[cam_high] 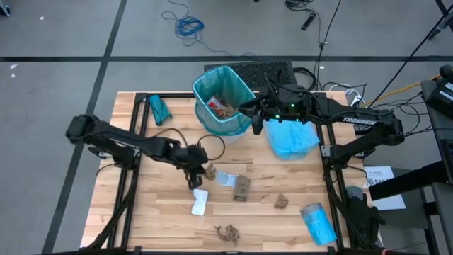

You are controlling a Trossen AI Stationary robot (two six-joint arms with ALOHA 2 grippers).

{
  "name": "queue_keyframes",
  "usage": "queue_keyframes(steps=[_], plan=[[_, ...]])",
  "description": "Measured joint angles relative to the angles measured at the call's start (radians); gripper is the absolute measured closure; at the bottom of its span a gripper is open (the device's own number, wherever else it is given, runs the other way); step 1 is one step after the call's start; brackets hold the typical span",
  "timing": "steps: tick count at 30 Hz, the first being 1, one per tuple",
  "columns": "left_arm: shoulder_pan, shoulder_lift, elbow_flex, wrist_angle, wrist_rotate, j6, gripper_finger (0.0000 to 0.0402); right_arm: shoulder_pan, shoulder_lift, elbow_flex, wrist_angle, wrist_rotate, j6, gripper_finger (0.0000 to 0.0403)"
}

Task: Place trash/remove bag and relplace
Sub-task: Put the brown paper into the blue trash bag inside the white trash bin

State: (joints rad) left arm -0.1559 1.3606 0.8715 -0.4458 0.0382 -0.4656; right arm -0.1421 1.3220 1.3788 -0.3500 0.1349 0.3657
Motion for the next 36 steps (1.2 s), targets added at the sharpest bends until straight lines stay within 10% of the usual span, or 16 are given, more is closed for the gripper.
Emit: queue_keyframes(steps=[14,23,36], plan=[[0.114,-0.382,0.143,0.197,-0.104,0.160,0.0401,0.000,0.000,0.000,0.001,0.000,0.000,0.0332],[0.341,-0.294,0.255,0.249,-0.150,0.341,0.0401,0.000,0.000,0.000,0.006,0.000,0.015,0.0332],[0.537,-0.091,0.362,0.264,0.050,0.349,0.0401,0.034,0.000,0.000,-0.018,-0.005,0.034,0.0332]])
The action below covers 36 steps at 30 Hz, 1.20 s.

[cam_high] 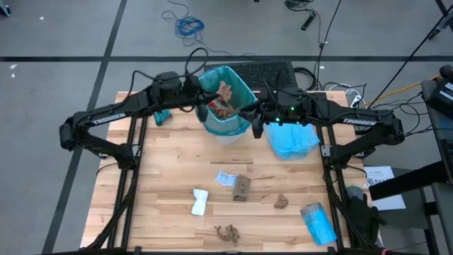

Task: Place trash/remove bag and relplace
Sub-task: Put the brown paper into the blue trash bag inside the white trash bin

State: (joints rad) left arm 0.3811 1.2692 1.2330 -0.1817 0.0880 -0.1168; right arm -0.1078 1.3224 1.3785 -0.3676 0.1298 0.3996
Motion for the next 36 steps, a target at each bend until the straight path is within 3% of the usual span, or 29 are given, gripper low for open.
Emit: queue_keyframes(steps=[6,18,24,28,31,36], plan=[[0.004,0.032,0.005,-0.003,0.014,0.001,0.0393,0.026,0.000,0.000,-0.055,0.000,0.020,0.0332],[0.018,0.036,0.005,-0.008,0.012,-0.028,0.0318,0.082,-0.011,0.000,-0.105,-0.033,0.084,0.0332],[0.005,0.014,0.007,-0.014,0.074,-0.188,0.0312,0.129,-0.043,0.000,-0.298,-0.057,0.097,0.0332],[-0.082,-0.043,0.007,-0.006,0.108,-0.243,0.0313,0.204,-0.058,0.000,-0.500,-0.056,0.142,0.0332],[-0.191,-0.088,0.007,-0.006,0.008,-0.219,0.0313,0.288,-0.056,0.000,-0.664,-0.049,0.178,0.0332],[-0.375,-0.143,0.007,-0.022,-0.308,-0.189,0.0313,0.444,-0.045,-0.021,-0.744,0.001,0.229,0.0332]])
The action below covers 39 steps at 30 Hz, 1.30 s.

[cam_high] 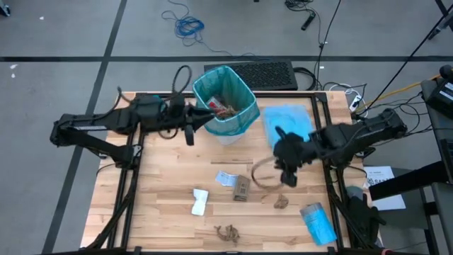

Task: Place trash/remove bag and relplace
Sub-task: Put the brown paper into the blue trash bag inside the white trash bin

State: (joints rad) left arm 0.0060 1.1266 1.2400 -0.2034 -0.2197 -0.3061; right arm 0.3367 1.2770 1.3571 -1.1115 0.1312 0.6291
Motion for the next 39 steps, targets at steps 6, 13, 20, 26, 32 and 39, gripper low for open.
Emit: queue_keyframes(steps=[6,13,20,26,32,39], plan=[[-0.097,-0.005,0.000,-0.034,-0.130,-0.001,0.0313,0.168,0.000,-0.159,0.073,0.003,0.136,0.0332],[-0.121,-0.005,0.000,-0.054,-0.133,0.001,0.0313,0.313,-0.001,-0.451,0.409,-0.011,0.357,0.0332],[-0.132,-0.005,0.000,-0.084,-0.130,0.000,0.0314,0.365,-0.001,-0.595,0.588,-0.032,0.493,0.0325],[-0.131,-0.005,0.000,-0.095,-0.130,0.000,0.0314,0.363,-0.001,-0.643,0.590,-0.016,0.489,0.0273],[-0.131,-0.005,0.000,-0.116,-0.128,-0.001,0.0314,0.354,0.014,-0.682,0.675,0.007,0.464,0.0206],[-0.131,-0.005,-0.001,-0.153,-0.126,-0.009,0.0314,0.348,0.078,-0.711,0.693,-0.001,0.492,0.0177]])
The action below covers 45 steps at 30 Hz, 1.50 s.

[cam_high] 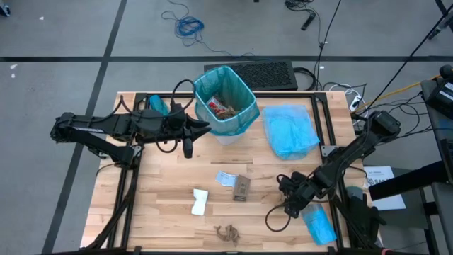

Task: Place trash/remove bag and relplace
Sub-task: Put the brown paper into the blue trash bag inside the white trash bin

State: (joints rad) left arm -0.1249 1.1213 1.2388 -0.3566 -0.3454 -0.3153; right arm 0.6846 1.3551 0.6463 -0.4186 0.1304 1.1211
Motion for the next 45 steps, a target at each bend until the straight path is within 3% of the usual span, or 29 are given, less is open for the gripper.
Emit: queue_keyframes(steps=[13,17,22,28,35,41,45], plan=[[0.000,0.000,0.000,-0.001,0.000,0.006,0.0314,-0.019,0.127,0.005,0.039,-0.043,0.111,0.0194],[0.000,0.000,0.000,-0.001,0.000,0.006,0.0314,-0.021,0.129,0.004,0.039,-0.024,0.160,0.0252],[0.000,0.000,0.000,-0.001,0.000,0.006,0.0313,-0.024,0.096,0.000,0.062,0.018,0.177,0.0379],[0.000,0.000,0.000,0.000,0.000,0.006,0.0313,-0.039,-0.014,0.000,0.130,0.126,0.183,0.0399],[0.000,0.003,0.000,0.004,-0.001,0.006,0.0313,-0.173,-0.214,0.096,0.139,0.293,-0.041,0.0402],[0.000,0.005,0.000,0.003,-0.008,0.015,0.0313,-0.384,-0.284,0.288,0.139,0.283,-0.379,0.0402],[0.001,0.005,0.000,0.003,-0.008,0.018,0.0313,-0.540,-0.267,0.432,0.135,0.203,-0.578,0.0403]])
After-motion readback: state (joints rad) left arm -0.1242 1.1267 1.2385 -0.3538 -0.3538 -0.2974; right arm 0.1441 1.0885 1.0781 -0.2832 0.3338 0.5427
